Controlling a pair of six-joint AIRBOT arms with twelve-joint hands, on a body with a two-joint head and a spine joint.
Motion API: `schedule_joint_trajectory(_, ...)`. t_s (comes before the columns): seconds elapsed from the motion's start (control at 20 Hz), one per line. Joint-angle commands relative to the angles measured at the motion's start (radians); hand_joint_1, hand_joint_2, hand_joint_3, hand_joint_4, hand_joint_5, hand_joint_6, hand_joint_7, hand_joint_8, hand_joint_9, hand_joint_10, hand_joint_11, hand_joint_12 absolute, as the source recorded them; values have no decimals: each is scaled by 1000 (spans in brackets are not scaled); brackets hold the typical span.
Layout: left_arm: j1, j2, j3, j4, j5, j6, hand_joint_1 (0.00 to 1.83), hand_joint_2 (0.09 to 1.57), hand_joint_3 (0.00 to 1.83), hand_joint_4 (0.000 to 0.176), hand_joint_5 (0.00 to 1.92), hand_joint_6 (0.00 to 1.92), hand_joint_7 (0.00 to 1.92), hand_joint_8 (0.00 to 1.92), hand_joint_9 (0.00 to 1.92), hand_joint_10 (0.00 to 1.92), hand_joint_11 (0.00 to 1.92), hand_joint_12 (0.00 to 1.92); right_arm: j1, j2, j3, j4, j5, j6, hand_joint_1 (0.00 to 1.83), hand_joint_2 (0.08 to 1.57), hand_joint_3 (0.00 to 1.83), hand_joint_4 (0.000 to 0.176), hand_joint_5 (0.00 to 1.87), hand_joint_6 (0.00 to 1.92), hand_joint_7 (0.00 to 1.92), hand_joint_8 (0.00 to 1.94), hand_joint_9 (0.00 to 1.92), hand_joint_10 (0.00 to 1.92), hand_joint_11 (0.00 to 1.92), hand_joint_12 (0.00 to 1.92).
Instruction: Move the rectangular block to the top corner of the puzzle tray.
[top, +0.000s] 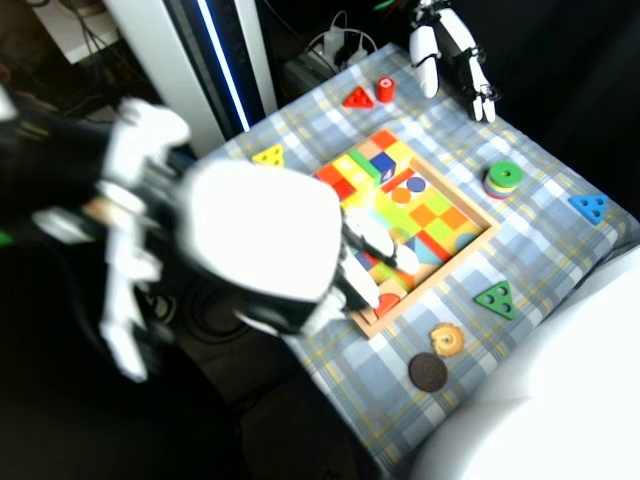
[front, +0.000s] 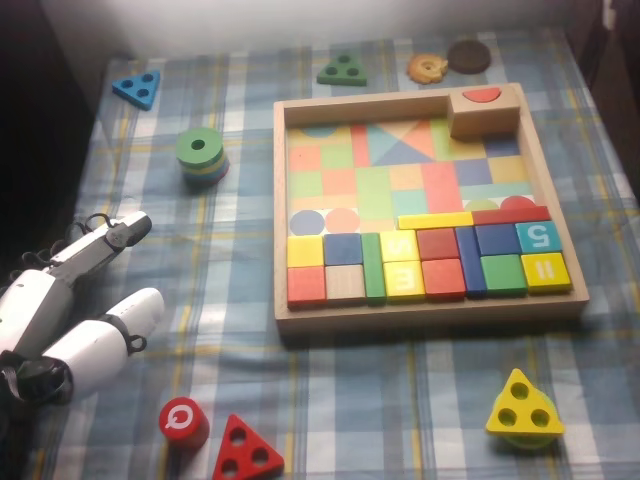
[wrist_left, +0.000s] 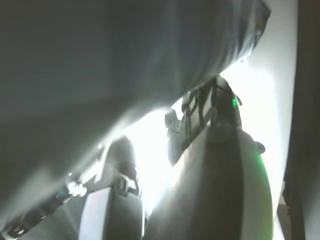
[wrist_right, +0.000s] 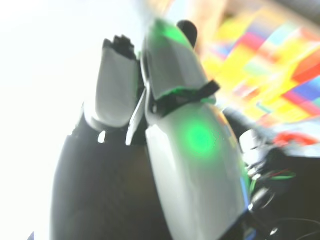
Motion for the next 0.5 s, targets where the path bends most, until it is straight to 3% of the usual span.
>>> schedule_joint_trajectory(0.0, -4, 8, -2, 42, -127, -7, 560, 1383, 2, 73, 337, 0, 196, 0, 132, 2, 0, 280, 16, 17, -27, 161, -21, -115, 1430, 1161, 11, 0, 322, 3, 1215, 1941, 1496, 1921, 1521, 1921)
schedule_joint_trajectory(0.05, 0, 10, -5, 39, -138, -7, 534, 1385, 2, 83, 327, 0, 191, 0, 132, 1, 0, 286, -2, 54, -74, 349, -11, -306, 1346, 1181, 17, 0, 317, 1, 1208, 1941, 1494, 1921, 1507, 1921)
schedule_joint_trajectory(0.1, 3, 11, -6, 36, -146, -7, 539, 1383, 1, 73, 337, 2, 197, 1, 139, 2, 0, 331, -34, 77, -108, 517, 18, -456, 1281, 1202, 19, 0, 305, 1, 1254, 1941, 1508, 1921, 1508, 1921)
schedule_joint_trajectory(0.15, 5, 14, -7, 34, -150, -7, 551, 1380, 0, 73, 340, 2, 198, 1, 143, 3, 0, 350, -83, 95, -132, 672, 89, -587, 1182, 1236, 21, 0, 279, 1, 1294, 1941, 1537, 1921, 1524, 1921)
schedule_joint_trajectory(0.2, 5, 16, -7, 34, -150, -7, 557, 1380, 0, 71, 339, 0, 193, 2, 133, 4, 0, 320, -128, 110, -154, 794, 128, -676, 1104, 1254, 18, 0, 281, 2, 1260, 1941, 1504, 1921, 1475, 1921)
schedule_joint_trajectory(0.25, 5, 17, -7, 33, -152, -7, 587, 1377, 0, 57, 354, 2, 196, 1, 127, 1, 0, 276, -186, 122, -175, 909, 174, -760, 974, 1291, 21, 0, 272, 2, 1172, 1941, 1429, 1921, 1412, 1921)
schedule_joint_trajectory(0.3, 6, 21, -8, 33, -158, -7, 601, 1382, 1, 48, 354, 0, 189, 1, 111, 2, 0, 198, -241, 128, -197, 1025, 223, -861, 803, 1316, 20, 0, 282, 3, 1034, 1941, 1246, 1921, 1227, 1921)
schedule_joint_trajectory(0.35, 9, 24, -10, 30, -167, -7, 608, 1383, 1, 45, 358, 0, 190, 1, 106, 1, 0, 126, -307, 131, -220, 1145, 275, -977, 632, 1323, 13, 0, 311, 6, 877, 1793, 1044, 1921, 1009, 1921)
schedule_joint_trajectory(0.4, 12, 28, -13, 26, -177, -7, 595, 1390, 1, 50, 343, 0, 176, 0, 90, 0, 0, 45, -368, 133, -247, 1252, 333, -1084, 470, 1354, 16, 0, 277, 3, 799, 1748, 958, 1921, 923, 1921)
schedule_joint_trajectory(0.45, 15, 31, -15, 23, -185, -7, 587, 1394, 1, 42, 340, 0, 182, 0, 96, 2, 0, 57, -443, 135, -276, 1351, 403, -1184, 298, 1383, 14, 0, 244, 4, 803, 1511, 959, 1851, 900, 1921)
